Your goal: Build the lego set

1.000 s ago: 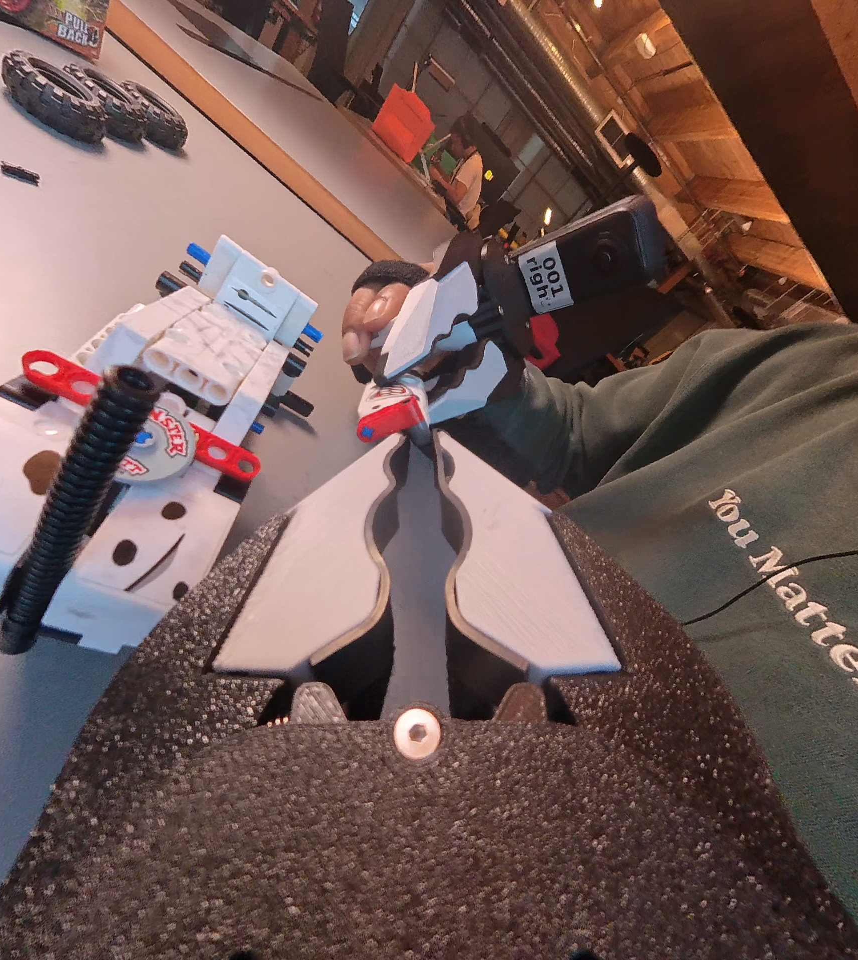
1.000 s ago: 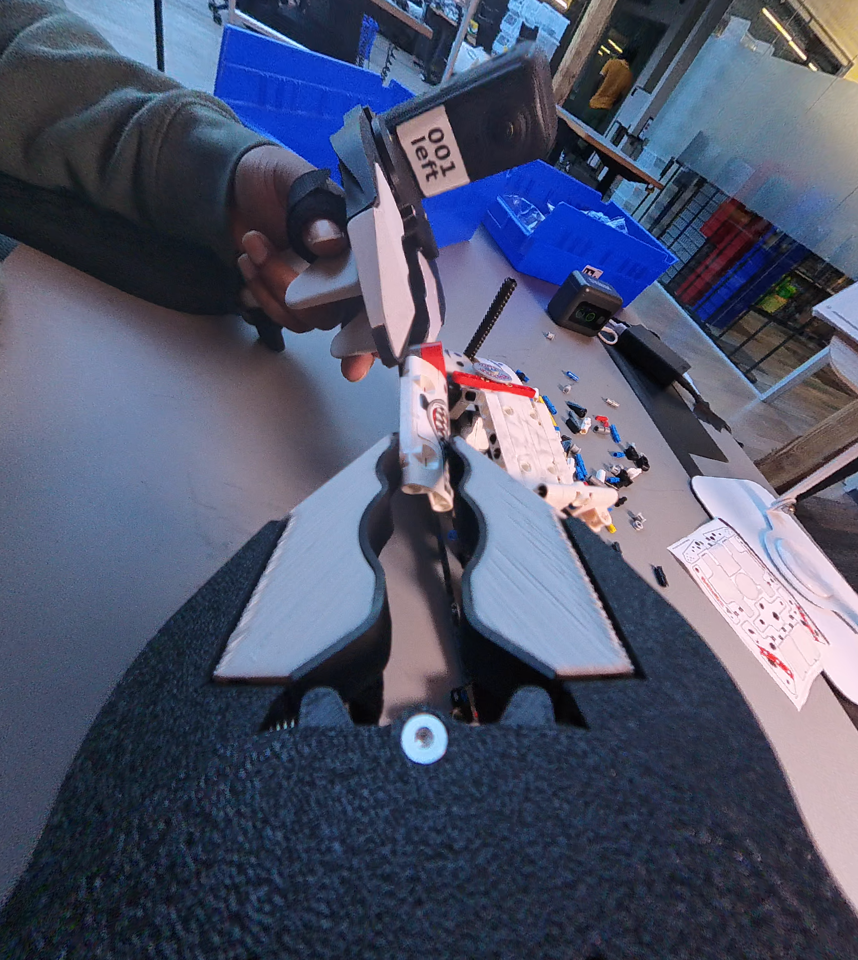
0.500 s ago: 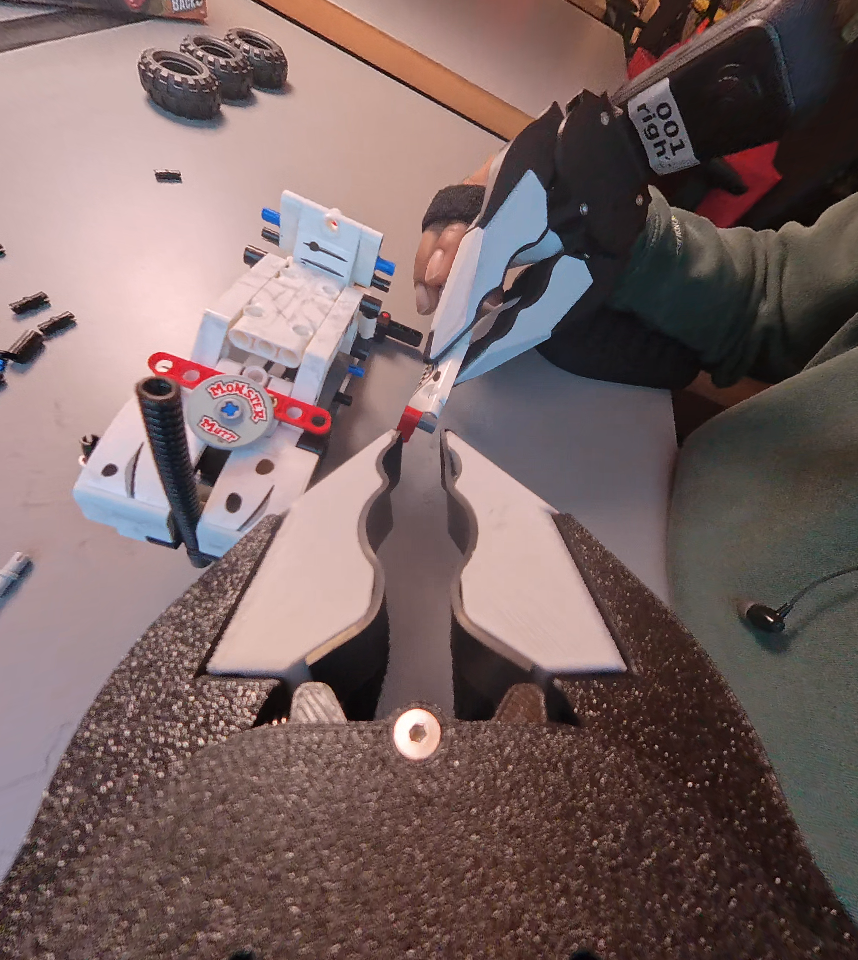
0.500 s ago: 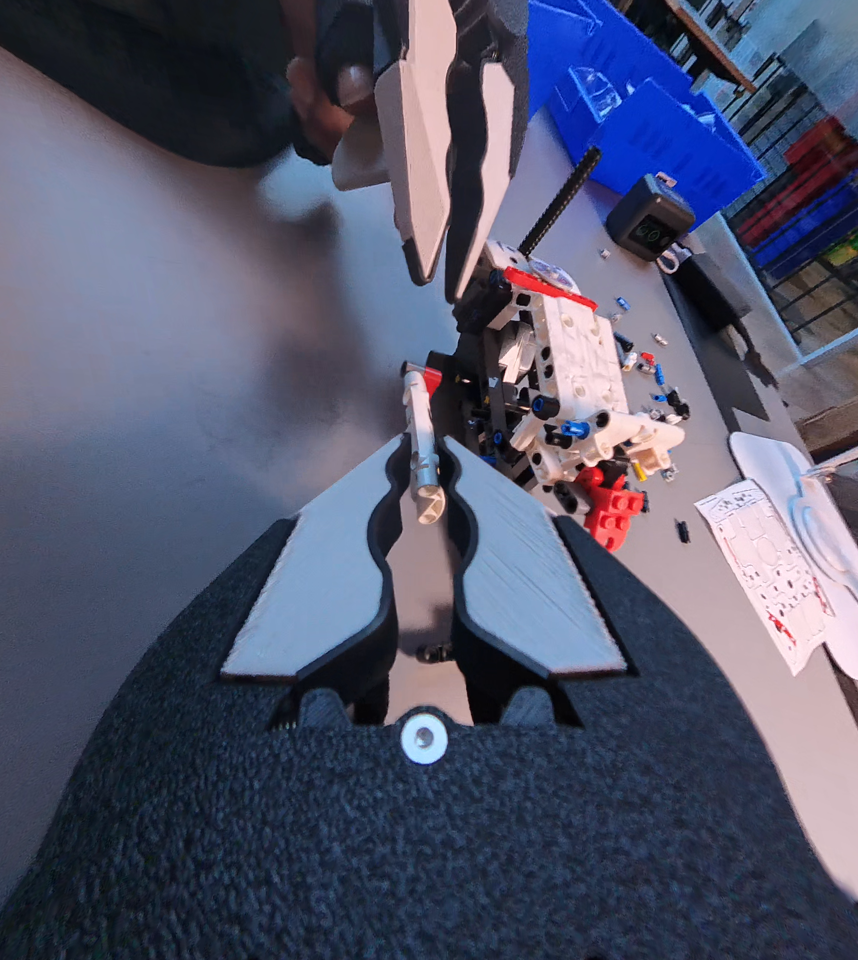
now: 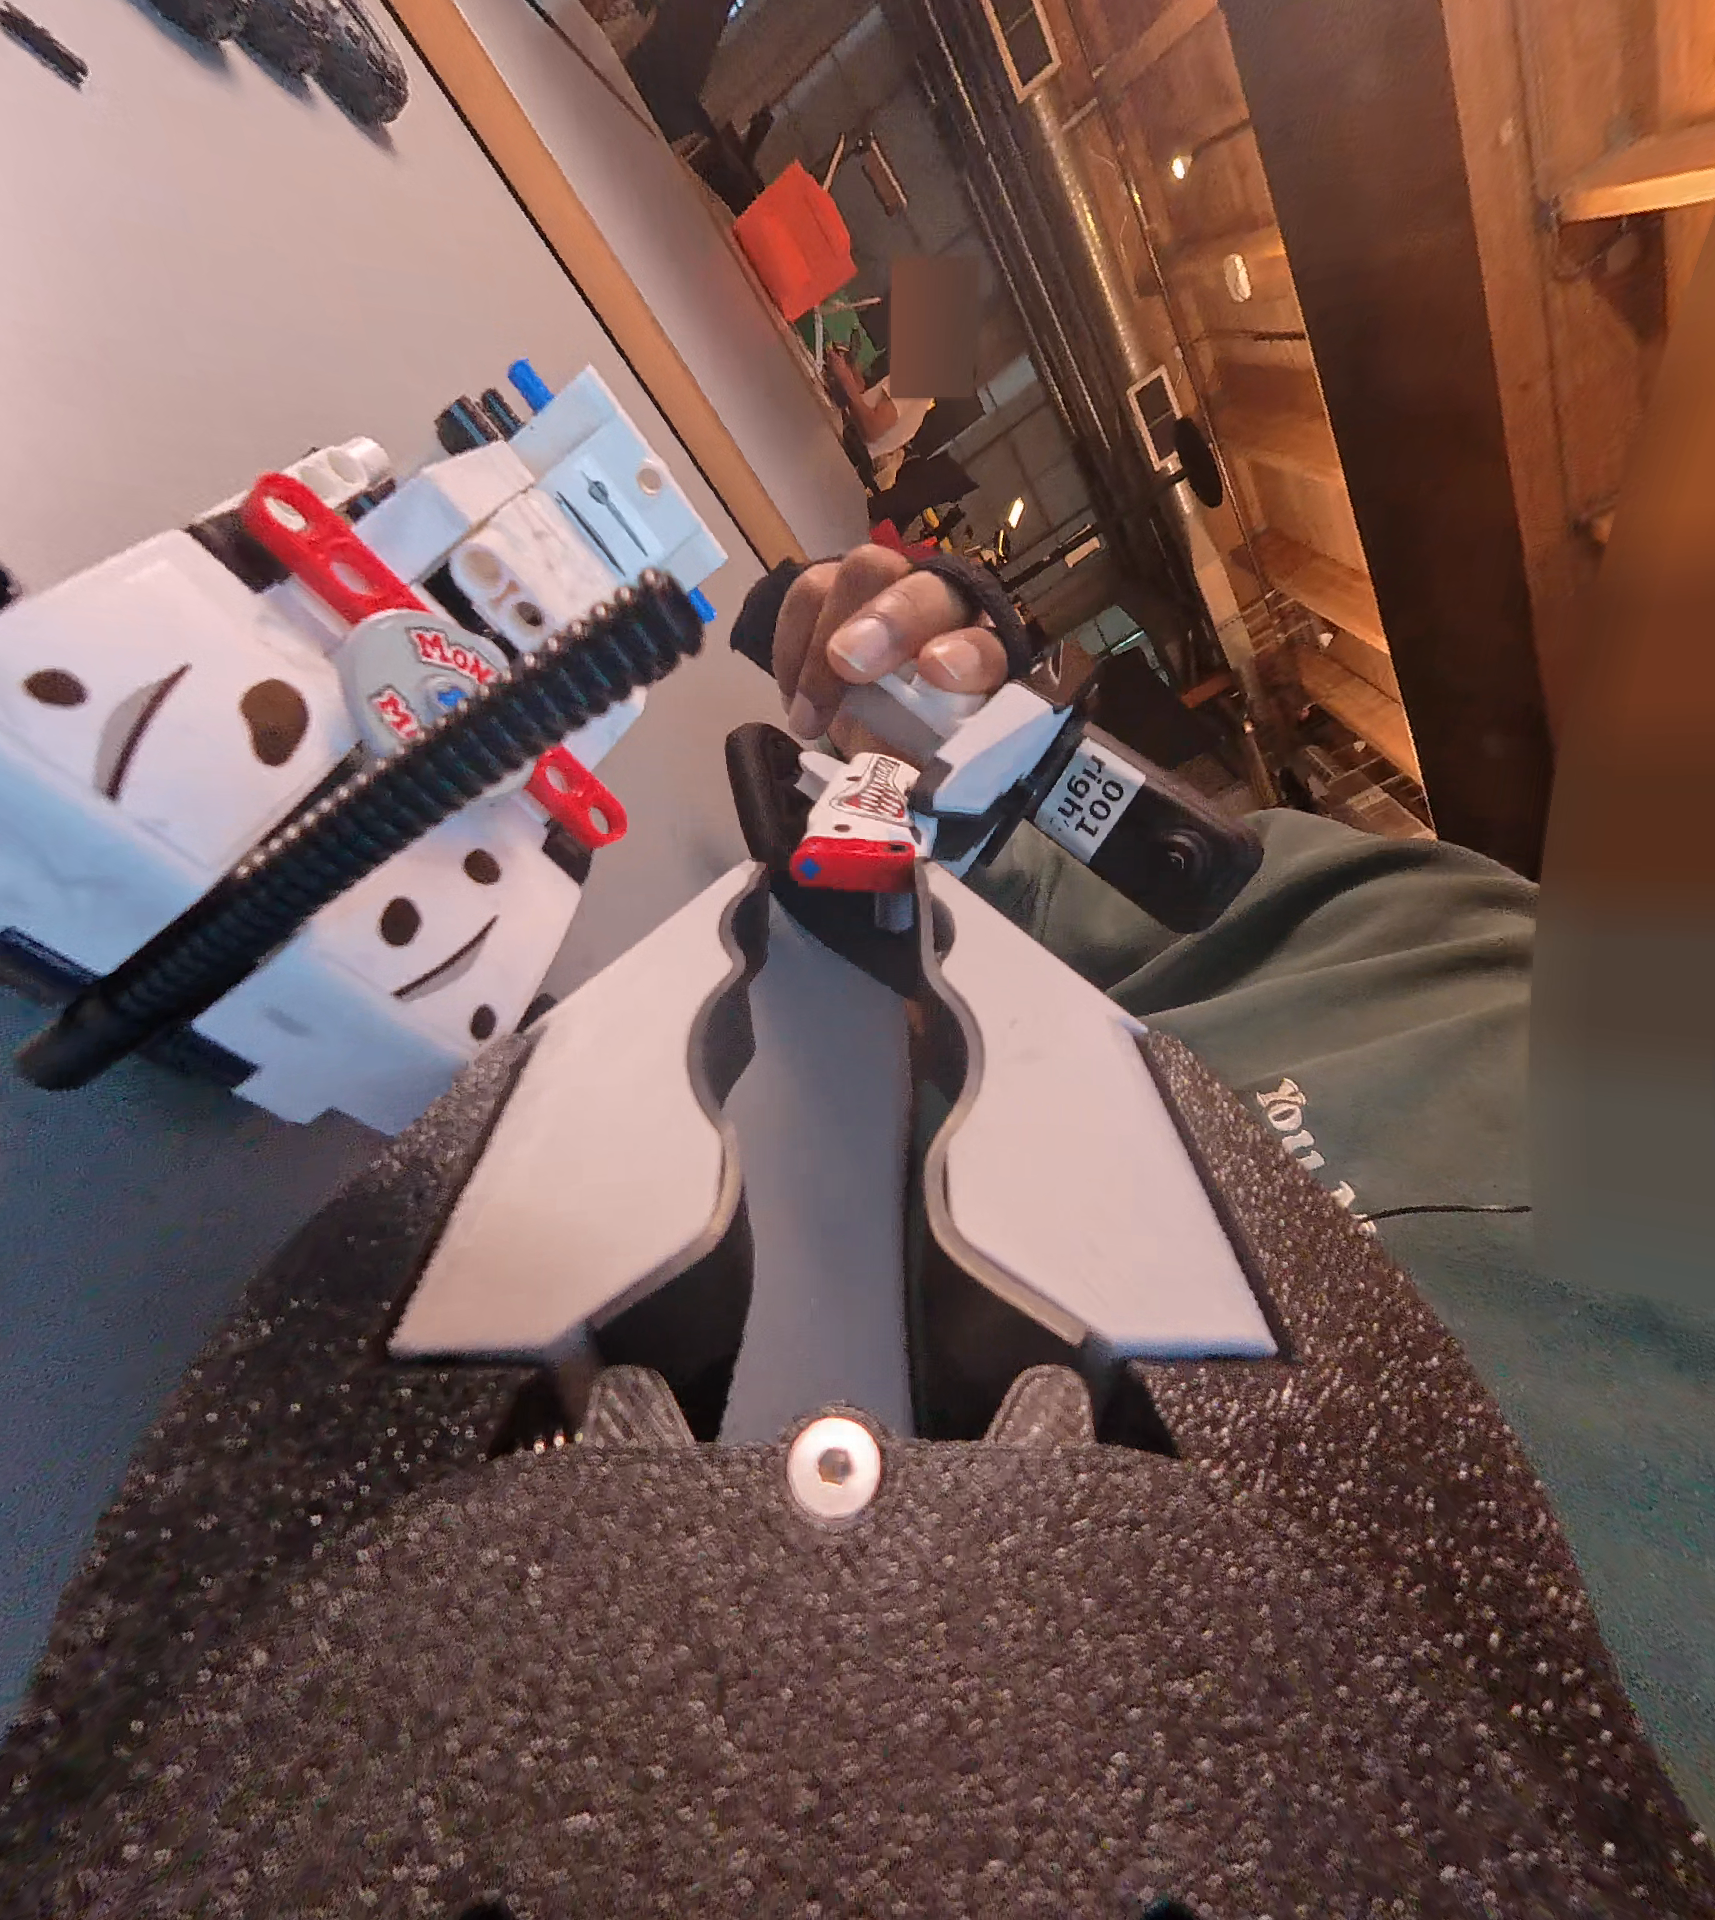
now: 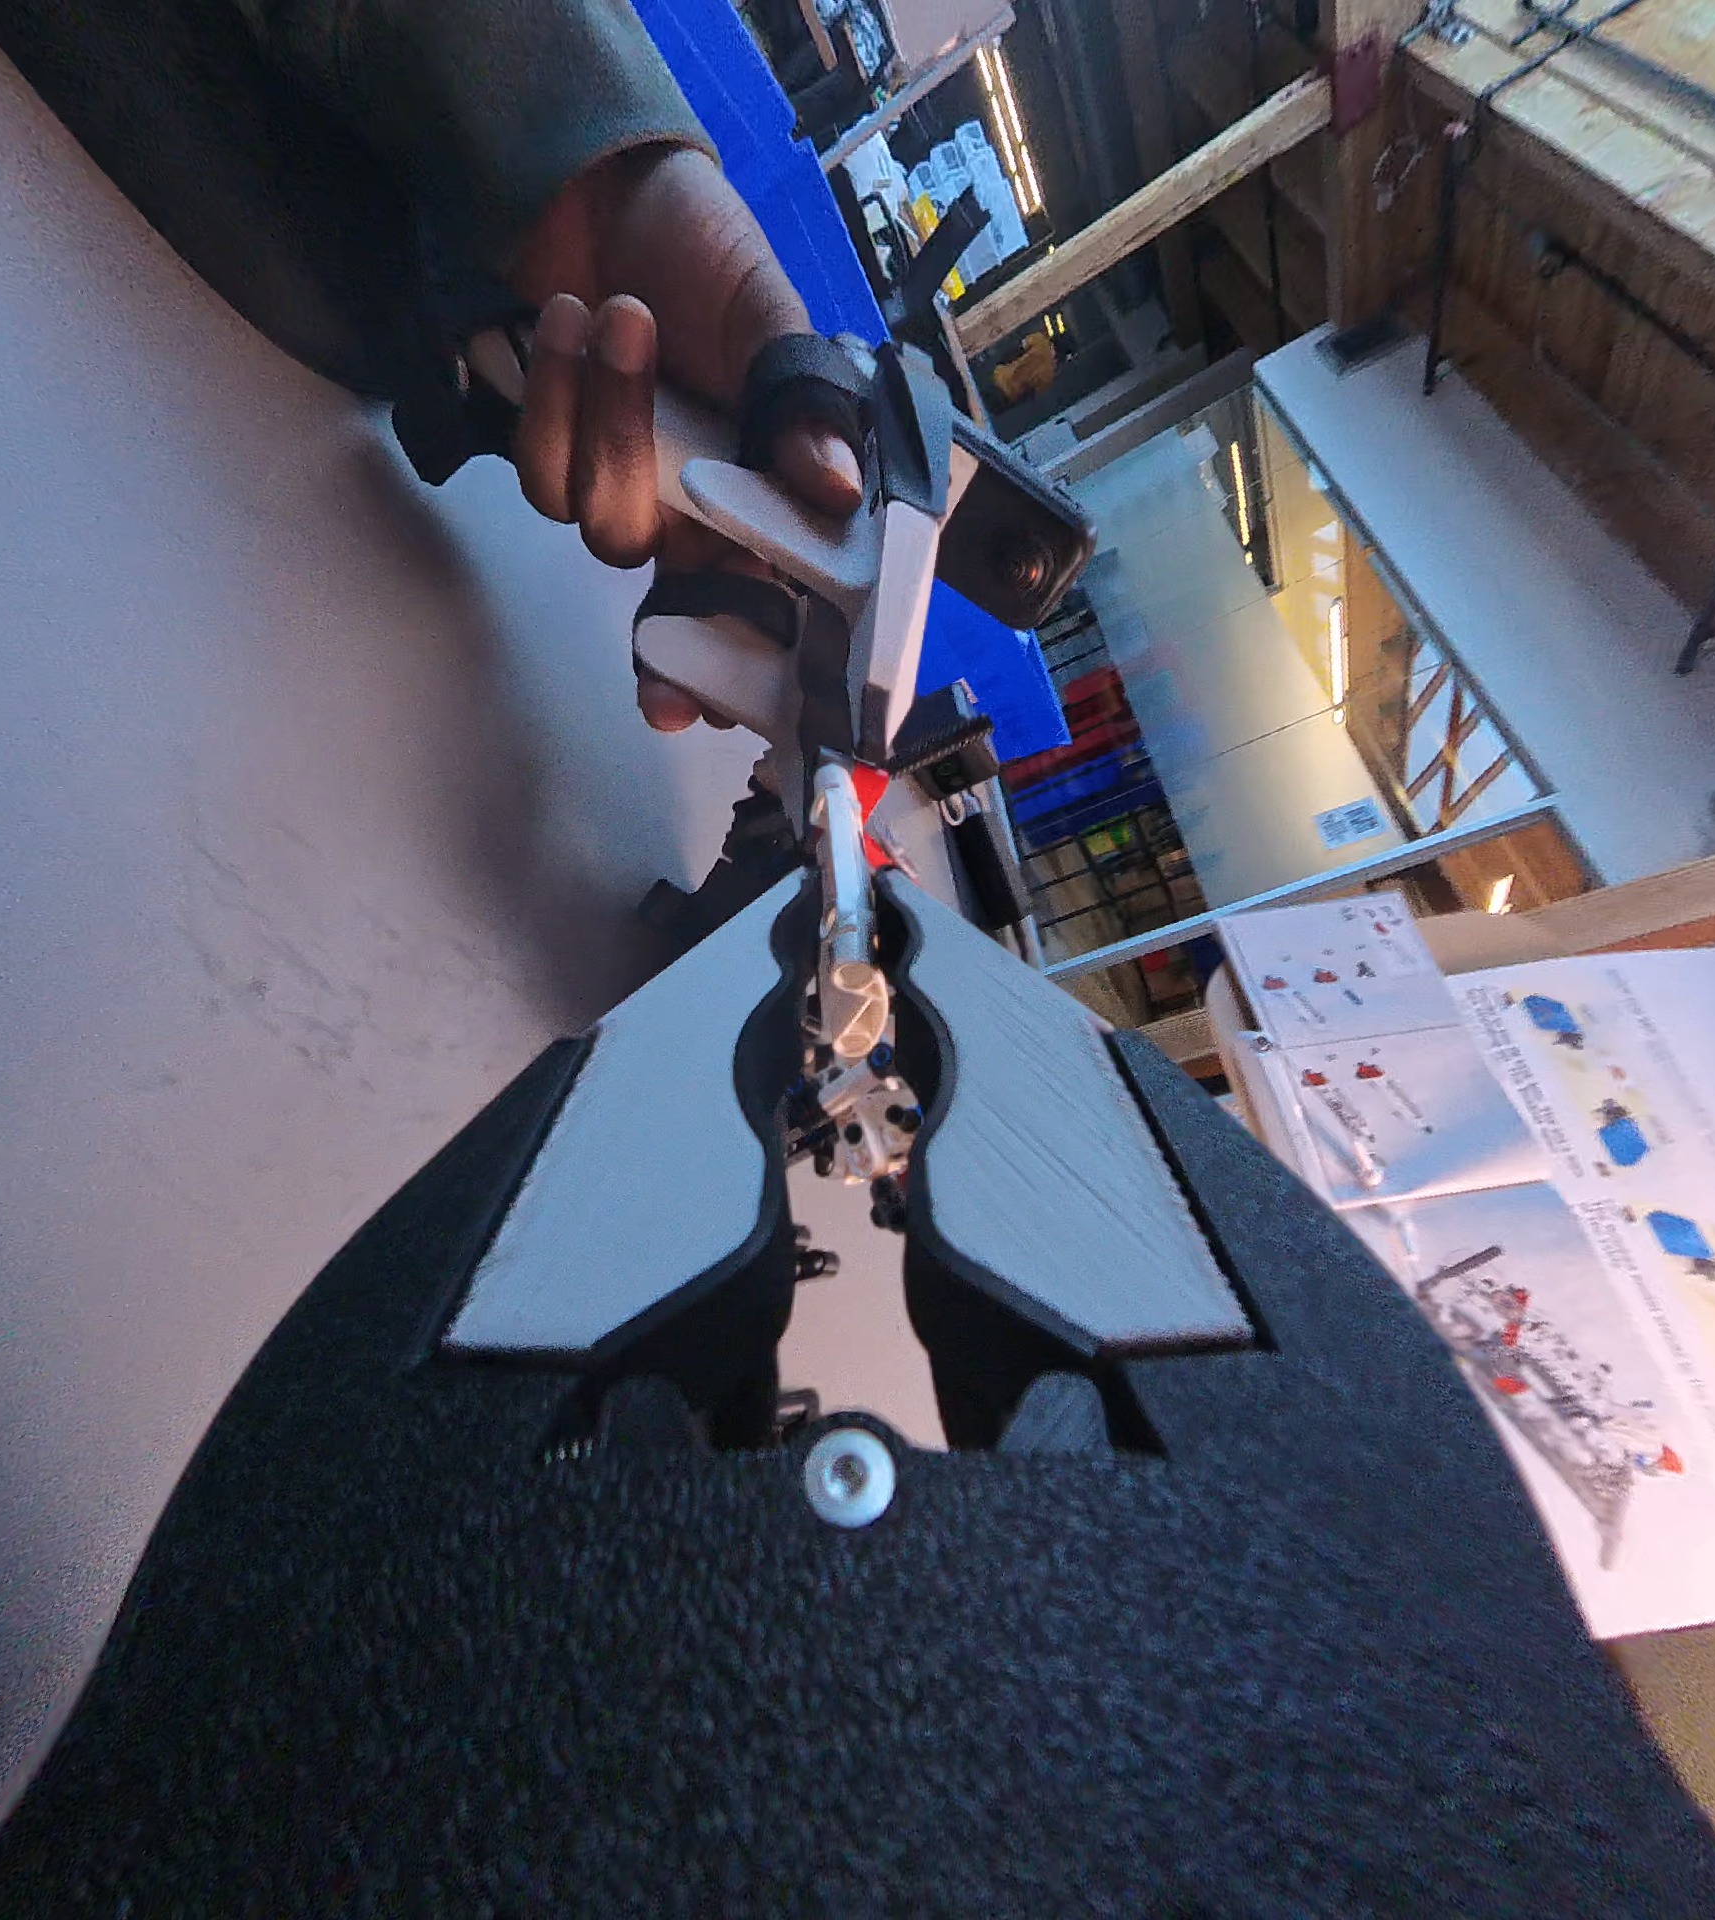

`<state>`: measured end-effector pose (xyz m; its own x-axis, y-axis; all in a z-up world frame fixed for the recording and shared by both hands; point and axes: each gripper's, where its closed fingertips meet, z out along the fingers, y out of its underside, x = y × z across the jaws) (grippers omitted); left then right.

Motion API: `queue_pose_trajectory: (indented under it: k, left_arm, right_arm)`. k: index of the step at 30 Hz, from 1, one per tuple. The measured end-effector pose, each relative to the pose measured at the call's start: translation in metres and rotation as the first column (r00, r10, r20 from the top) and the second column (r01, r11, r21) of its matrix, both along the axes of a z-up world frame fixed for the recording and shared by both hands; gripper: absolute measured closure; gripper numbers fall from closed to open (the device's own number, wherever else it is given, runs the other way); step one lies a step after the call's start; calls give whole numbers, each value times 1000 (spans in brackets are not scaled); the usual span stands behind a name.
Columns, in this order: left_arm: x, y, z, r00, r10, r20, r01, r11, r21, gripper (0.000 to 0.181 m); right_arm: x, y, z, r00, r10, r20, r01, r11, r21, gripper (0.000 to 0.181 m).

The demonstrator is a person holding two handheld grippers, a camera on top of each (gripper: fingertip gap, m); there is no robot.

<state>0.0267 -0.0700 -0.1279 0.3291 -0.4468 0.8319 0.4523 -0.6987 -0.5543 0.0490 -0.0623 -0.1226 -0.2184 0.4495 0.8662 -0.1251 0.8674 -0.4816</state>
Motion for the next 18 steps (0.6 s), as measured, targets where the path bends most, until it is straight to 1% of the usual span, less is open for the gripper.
queue_pose_trajectory:
  k: [5, 8, 9, 12, 15, 18]
  left_arm:
    - [2, -3, 1, 1000, -19, 6, 19, 1000, -14, 146]
    - [1, -4, 5, 1000, -22, 17, 23, 1000, -11, 143]
    - [2, -5, 7, 999, -31, 32, 31, 999, -7, 144]
    - [5, -8, 10, 998, -51, 47, 50, 999, 9, 162]
    - [4, -7, 10, 999, -41, 26, 40, 999, 28, 166]
    - [3, -5, 10, 1000, -19, -5, 19, 998, 54, 171]
  right_arm:
    - [-1, -10, 5, 994, -8, -107, 25, 988, 152, 172]
    - [-1, -14, 10, 988, -1, -157, 34, 978, 204, 172]
    - [-1, -16, 11, 985, 1, -171, 37, 975, 219, 172]
    - [-2, -19, 8, 984, 7, -178, 38, 968, 249, 172]
    - [-3, -17, 6, 985, 2, -172, 40, 970, 240, 172]
    - [-5, -11, 6, 987, -25, -156, 53, 982, 179, 171]
